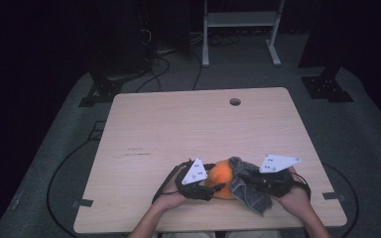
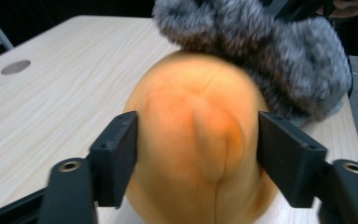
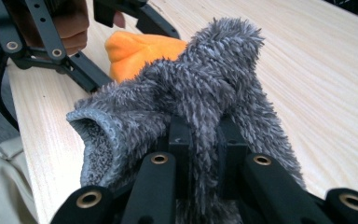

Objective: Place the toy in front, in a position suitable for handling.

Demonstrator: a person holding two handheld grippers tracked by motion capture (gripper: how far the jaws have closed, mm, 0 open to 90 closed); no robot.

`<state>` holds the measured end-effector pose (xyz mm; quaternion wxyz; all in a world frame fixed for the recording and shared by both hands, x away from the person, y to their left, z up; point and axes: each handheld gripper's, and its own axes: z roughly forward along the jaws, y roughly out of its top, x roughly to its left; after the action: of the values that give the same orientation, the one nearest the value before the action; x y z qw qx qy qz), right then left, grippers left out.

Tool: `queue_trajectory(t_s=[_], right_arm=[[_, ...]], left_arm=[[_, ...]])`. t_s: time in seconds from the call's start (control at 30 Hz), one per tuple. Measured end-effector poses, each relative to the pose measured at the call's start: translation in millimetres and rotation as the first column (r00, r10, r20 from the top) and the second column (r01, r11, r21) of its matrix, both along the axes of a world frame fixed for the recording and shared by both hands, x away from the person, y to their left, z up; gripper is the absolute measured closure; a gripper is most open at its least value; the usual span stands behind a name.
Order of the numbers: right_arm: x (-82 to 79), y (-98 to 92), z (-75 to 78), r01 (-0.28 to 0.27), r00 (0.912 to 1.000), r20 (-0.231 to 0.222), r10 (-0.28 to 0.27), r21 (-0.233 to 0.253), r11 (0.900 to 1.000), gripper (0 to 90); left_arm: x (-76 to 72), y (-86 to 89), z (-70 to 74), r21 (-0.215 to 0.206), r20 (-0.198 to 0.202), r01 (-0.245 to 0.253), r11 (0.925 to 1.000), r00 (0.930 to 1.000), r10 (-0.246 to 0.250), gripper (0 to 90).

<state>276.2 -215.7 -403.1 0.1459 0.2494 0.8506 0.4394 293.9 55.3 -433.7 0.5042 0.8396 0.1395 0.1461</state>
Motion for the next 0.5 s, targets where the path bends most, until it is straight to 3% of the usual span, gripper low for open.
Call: queue_trajectory(t_s=[0.23, 0.43, 0.5], right_arm=[[8.3, -21.0, -10.5, 0.051, 0.9963, -0.071, -0.049, 0.020, 0.999, 78.6], [10.2, -14.1, -3.1, 0.037, 0.9962, -0.082, -0.030, 0.089, 0.995, 78.3], [9.5, -8.8, -3.9, 0.015, 0.9959, -0.090, -0.008, 0.077, 0.997, 78.4]], left_arm=[[3.0, 7.4, -3.5, 0.023, -0.040, -0.010, 0.9997, 0.9991, 0.011, 36.4], [7.4, 15.3, -4.3, 0.019, -0.080, -0.007, 0.9998, 0.9968, 0.008, 35.0], [8.7, 16.5, -0.2, 0.018, -0.100, 0.005, 0.9998, 0.9949, -0.004, 27.4]])
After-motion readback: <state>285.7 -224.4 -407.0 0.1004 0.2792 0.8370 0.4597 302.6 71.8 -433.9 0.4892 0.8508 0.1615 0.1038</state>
